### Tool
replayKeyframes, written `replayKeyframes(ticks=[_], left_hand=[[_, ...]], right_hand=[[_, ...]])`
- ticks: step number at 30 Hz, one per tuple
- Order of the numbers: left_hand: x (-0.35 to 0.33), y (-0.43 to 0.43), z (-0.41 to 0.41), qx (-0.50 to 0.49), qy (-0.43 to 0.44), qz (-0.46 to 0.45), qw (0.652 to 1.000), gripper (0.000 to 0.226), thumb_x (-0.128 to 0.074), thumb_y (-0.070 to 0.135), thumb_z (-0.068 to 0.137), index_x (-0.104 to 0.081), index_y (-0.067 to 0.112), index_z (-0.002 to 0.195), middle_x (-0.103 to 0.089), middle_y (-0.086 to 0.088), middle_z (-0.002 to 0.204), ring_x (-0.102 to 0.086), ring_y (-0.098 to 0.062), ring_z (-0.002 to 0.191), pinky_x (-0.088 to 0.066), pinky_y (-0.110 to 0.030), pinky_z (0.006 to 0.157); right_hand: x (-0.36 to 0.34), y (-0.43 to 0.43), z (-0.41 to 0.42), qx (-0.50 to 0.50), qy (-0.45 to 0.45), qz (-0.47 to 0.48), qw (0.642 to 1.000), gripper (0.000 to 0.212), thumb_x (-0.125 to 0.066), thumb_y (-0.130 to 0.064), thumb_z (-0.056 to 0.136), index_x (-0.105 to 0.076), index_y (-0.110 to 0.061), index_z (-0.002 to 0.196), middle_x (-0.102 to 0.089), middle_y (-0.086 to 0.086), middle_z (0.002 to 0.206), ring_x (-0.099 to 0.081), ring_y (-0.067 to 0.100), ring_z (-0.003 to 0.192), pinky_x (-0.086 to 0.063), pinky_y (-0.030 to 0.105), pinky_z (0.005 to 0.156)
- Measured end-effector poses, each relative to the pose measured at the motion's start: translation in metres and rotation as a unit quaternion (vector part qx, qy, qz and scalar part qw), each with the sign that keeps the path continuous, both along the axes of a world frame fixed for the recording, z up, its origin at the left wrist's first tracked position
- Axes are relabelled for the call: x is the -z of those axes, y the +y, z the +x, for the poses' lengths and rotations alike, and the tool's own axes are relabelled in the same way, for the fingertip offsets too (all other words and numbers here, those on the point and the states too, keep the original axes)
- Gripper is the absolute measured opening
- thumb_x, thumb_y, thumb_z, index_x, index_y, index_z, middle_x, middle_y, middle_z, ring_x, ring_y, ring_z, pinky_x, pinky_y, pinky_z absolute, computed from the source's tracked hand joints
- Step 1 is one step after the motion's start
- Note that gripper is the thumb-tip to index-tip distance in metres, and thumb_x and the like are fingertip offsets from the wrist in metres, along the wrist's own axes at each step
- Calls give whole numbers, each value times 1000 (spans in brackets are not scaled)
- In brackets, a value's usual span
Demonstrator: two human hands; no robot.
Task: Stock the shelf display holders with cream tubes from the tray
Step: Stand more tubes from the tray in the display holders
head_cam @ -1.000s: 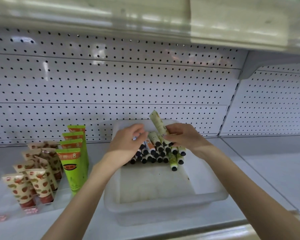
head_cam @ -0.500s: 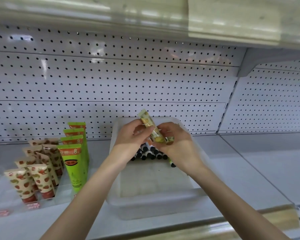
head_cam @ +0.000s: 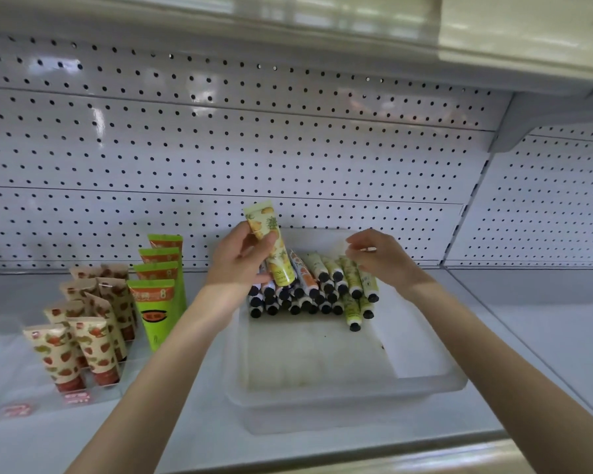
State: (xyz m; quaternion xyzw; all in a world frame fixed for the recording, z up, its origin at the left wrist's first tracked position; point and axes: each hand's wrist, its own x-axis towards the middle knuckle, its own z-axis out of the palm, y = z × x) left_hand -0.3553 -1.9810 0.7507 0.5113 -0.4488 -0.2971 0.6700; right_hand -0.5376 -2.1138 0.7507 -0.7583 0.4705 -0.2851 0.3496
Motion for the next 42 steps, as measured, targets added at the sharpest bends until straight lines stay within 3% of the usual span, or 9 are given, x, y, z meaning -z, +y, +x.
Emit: replayKeyframes(ticks=[3, 10, 15, 21, 23, 26, 32, 35, 42], left_hand=[[1, -1, 1, 12, -2, 2, 1000, 10, -51, 11, 93, -55, 14, 102, -63, 5, 91, -64, 7, 70, -55, -17, 57], [5, -1, 5, 26, -3, -1, 1000, 13, -52, 10, 92, -57, 21, 92, -64, 8, 91, -65, 7, 75, -57, -22, 59], [7, 0, 10, 33, 2, 2, 999, 13, -51, 11, 93, -57, 22, 93, -63, 8, 94, -65, 4, 78, -57, -23, 62], [3, 3, 13, 29, -4, 4, 1000, 11, -50, 11, 93, -55, 15, 103, -62, 3, 98, -62, -5, 87, -58, -23, 64], [3, 4, 13, 29, -5, 5, 1000, 13, -50, 11, 93, -54, 11, 106, -62, 2, 99, -62, -6, 88, -58, -24, 65], [2, 7, 15, 27, -14, 5, 1000, 14, -51, 13, 93, -55, 12, 107, -63, -1, 103, -62, -9, 92, -58, -24, 64], [0, 15, 21, 24, -17, 2, 1000, 10, -52, 15, 93, -57, 20, 101, -63, 2, 102, -62, -7, 94, -58, -25, 62], [-1, 17, 24, 26, -15, 2, 1000, 11, -52, 16, 93, -58, 21, 100, -64, 3, 100, -64, -3, 88, -58, -27, 66], [-10, 17, 25, 59, 54, 33, 996, 12, -54, 15, 92, -62, 14, 101, -66, -8, 104, -65, -16, 94, -59, -30, 62]], right_hand=[[7, -8, 20, -22, 88, -14, 996, 35, -58, -18, 90, -52, -12, 125, -57, 4, 120, -54, 14, 97, -45, 18, 70], [11, -15, 56, -67, 289, -51, 954, 53, -59, -26, 89, -43, -8, 136, -49, 8, 136, -47, 23, 122, -36, 24, 89], [6, -17, 63, -55, 333, -46, 940, 50, -62, -25, 86, -50, -3, 129, -56, 11, 125, -57, 23, 98, -45, 24, 74], [4, -22, 75, -52, 413, -92, 905, 17, -63, -19, 83, -59, -3, 89, -60, 9, 87, -55, 19, 70, -49, 28, 65], [1, -20, 77, -42, 427, -101, 898, 28, -63, -17, 82, -45, -9, 63, -49, 3, 68, -42, 15, 56, -40, 23, 54], [-3, -19, 74, -41, 442, -86, 892, 35, -65, -23, 83, -41, -12, 61, -44, 2, 65, -42, 14, 54, -43, 25, 60], [-12, -20, 38, -36, 250, 70, 965, 20, -65, -19, 86, -65, -5, 101, -65, 6, 91, -68, 11, 73, -55, 29, 84], [-14, -10, 21, -36, 55, 187, 980, 23, -60, -11, 90, -61, 3, 108, -63, 10, 98, -65, 14, 77, -56, 18, 68], [-18, 24, 9, -74, -295, 375, 876, 24, -58, -9, 85, -58, 0, 108, -70, 12, 95, -69, 18, 86, -58, 26, 76]])
